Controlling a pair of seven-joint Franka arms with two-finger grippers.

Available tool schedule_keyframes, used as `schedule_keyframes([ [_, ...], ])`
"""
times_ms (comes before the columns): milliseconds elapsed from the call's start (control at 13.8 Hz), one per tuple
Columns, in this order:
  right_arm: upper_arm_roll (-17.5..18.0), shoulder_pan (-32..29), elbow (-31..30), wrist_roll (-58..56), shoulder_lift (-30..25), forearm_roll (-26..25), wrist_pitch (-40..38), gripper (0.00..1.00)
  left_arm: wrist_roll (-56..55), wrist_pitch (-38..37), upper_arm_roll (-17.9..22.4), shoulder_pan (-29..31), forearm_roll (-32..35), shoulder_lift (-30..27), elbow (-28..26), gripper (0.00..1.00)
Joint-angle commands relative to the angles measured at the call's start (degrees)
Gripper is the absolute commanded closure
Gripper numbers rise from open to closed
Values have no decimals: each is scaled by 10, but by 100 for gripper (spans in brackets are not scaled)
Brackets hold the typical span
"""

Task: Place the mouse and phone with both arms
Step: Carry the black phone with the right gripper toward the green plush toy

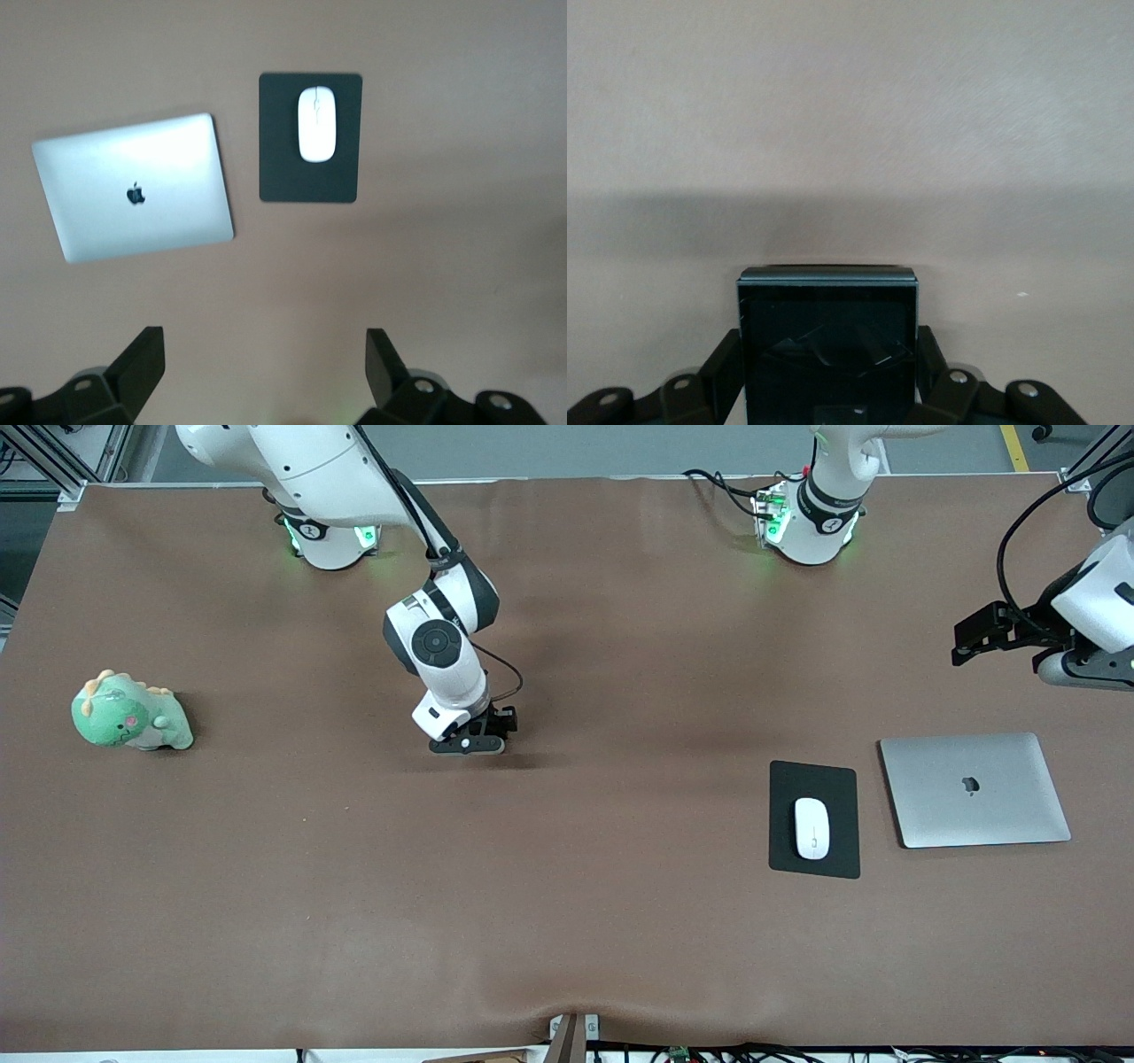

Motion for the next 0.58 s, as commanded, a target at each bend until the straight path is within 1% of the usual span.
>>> schedule_keyframes([
  [0,-18,-10,30,10,-28,-8,-58,100,10,-26,-3,12,1,0,13,0],
  [217,-20,-46,52,7,-55,-7,-128,100,7,-26,-7,9,2,0,13,0],
  [507,-21,-96,47,-2,-101,-8,-168,100,5,-19,-21,5,2,8,13,0],
])
